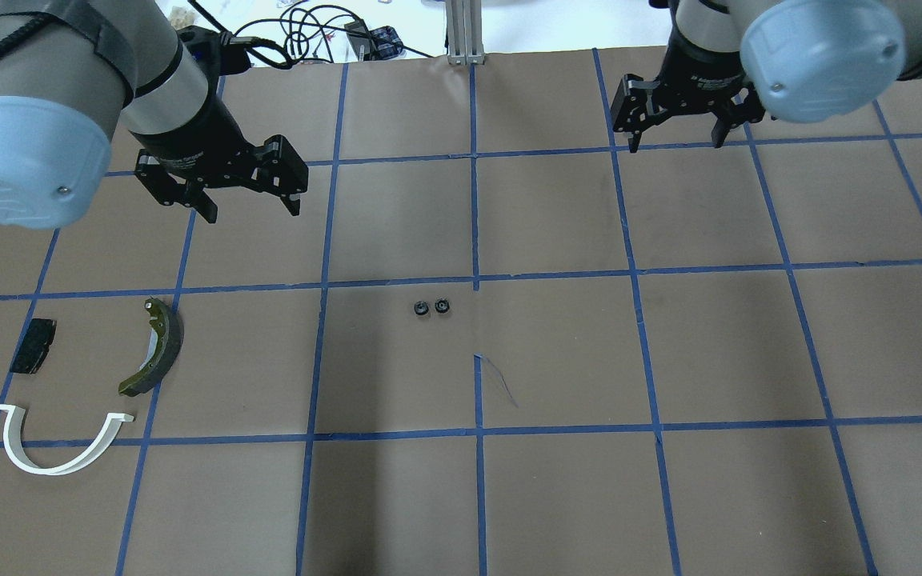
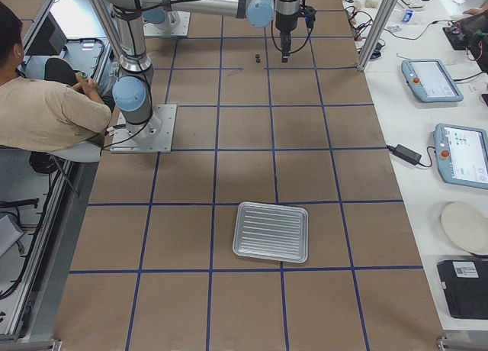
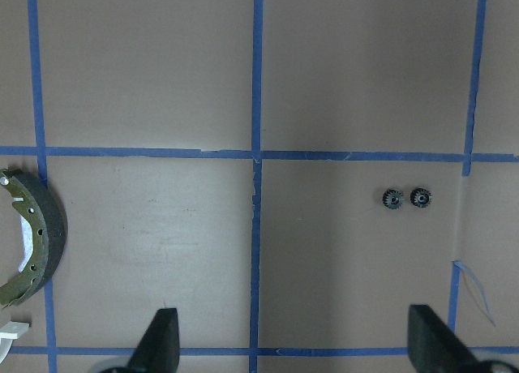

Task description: Place bearing gear from tray to pile

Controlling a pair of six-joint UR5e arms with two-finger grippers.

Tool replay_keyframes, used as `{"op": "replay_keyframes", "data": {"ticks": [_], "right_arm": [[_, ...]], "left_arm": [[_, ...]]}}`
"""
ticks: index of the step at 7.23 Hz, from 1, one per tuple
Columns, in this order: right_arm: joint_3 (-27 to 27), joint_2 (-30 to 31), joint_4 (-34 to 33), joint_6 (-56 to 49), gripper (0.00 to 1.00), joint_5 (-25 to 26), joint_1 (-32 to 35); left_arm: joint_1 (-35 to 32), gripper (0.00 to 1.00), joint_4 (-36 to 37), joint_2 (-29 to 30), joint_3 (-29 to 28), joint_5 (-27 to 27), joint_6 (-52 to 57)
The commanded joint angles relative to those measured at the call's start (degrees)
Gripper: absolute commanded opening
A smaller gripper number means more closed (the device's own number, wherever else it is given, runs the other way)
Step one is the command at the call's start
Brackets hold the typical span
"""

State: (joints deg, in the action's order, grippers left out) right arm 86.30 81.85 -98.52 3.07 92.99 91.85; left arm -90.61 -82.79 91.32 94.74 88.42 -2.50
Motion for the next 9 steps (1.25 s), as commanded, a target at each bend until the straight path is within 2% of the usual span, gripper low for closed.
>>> {"op": "replay_keyframes", "data": {"ticks": [1, 6, 9], "right_arm": [[0.0, 3.9, 3.6, 0.0, 1.0, -2.4, 0.3], [-0.5, 5.2, 9.3, -5.2, 1.0, -2.8, -0.3], [-0.5, 5.0, 8.6, -5.3, 1.0, -3.0, -0.4]], "left_arm": [[0.0, 1.0, 0.0, 0.0, 0.0, 0.0, 0.0], [0.0, 1.0, 0.0, 0.0, 0.0, 0.0, 0.0], [0.0, 1.0, 0.0, 0.0, 0.0, 0.0, 0.0]]}}
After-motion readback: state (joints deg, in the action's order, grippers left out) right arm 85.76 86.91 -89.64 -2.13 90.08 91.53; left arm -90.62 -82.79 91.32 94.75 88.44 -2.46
